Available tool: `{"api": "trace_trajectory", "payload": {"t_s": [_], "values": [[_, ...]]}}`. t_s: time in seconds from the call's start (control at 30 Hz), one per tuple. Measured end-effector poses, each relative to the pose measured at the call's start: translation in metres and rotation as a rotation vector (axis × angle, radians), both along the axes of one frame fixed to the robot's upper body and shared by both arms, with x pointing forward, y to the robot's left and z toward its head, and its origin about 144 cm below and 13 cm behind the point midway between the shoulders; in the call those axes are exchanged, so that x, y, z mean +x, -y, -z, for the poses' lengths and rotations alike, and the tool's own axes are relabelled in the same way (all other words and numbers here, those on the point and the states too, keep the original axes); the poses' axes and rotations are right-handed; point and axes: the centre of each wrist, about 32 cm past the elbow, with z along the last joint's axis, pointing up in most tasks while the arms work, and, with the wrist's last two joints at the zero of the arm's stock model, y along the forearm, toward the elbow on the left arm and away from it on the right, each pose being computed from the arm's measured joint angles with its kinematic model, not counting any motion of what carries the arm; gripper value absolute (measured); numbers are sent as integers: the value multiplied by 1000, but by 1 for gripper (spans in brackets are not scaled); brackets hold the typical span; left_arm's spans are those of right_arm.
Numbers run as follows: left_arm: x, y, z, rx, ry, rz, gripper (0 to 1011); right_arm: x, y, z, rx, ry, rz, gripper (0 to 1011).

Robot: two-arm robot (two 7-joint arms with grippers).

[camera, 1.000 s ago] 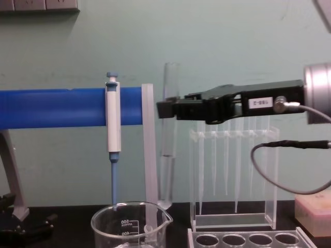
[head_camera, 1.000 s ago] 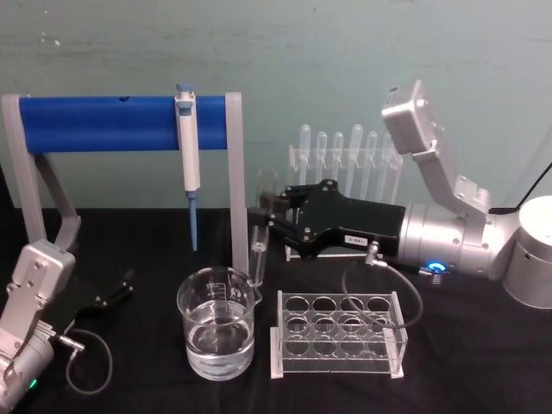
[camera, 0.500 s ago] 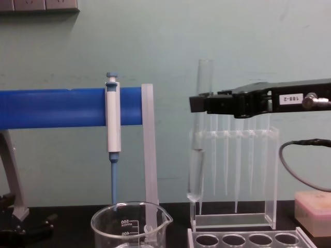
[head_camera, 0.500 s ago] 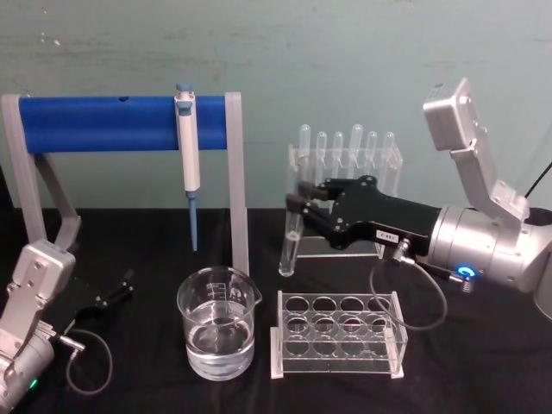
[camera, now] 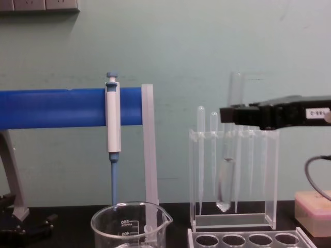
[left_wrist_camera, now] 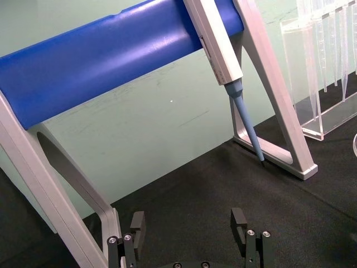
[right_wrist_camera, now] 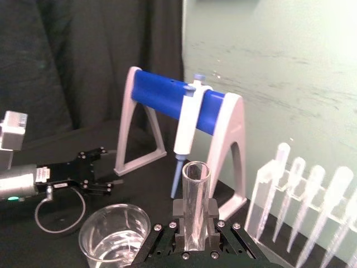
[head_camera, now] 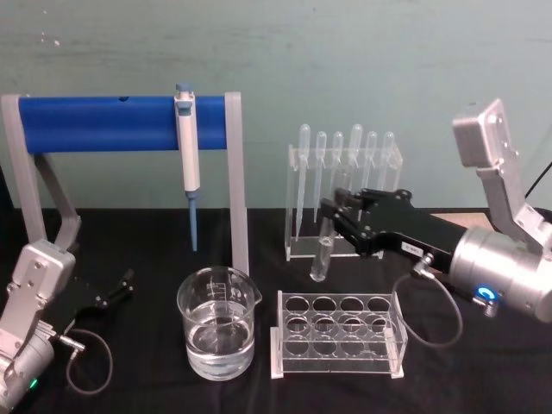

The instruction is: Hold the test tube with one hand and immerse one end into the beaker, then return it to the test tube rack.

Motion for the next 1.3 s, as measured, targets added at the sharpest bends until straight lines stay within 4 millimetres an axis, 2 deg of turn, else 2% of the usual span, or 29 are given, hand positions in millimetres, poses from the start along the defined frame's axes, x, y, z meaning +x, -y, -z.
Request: {"api": "trace_trajectory", "payload": {"t_s": [0.3,0.67,1.3], "values": [[0,0,0,0,0,0,1000,-13,8,15,29,-8,41,224],[0,0,0,0,0,0,1000,-27,16,21,29,32,-32,224],[0,0,0,0,0,0,1000,-33,33,33,-16,36,-123,224]]}}
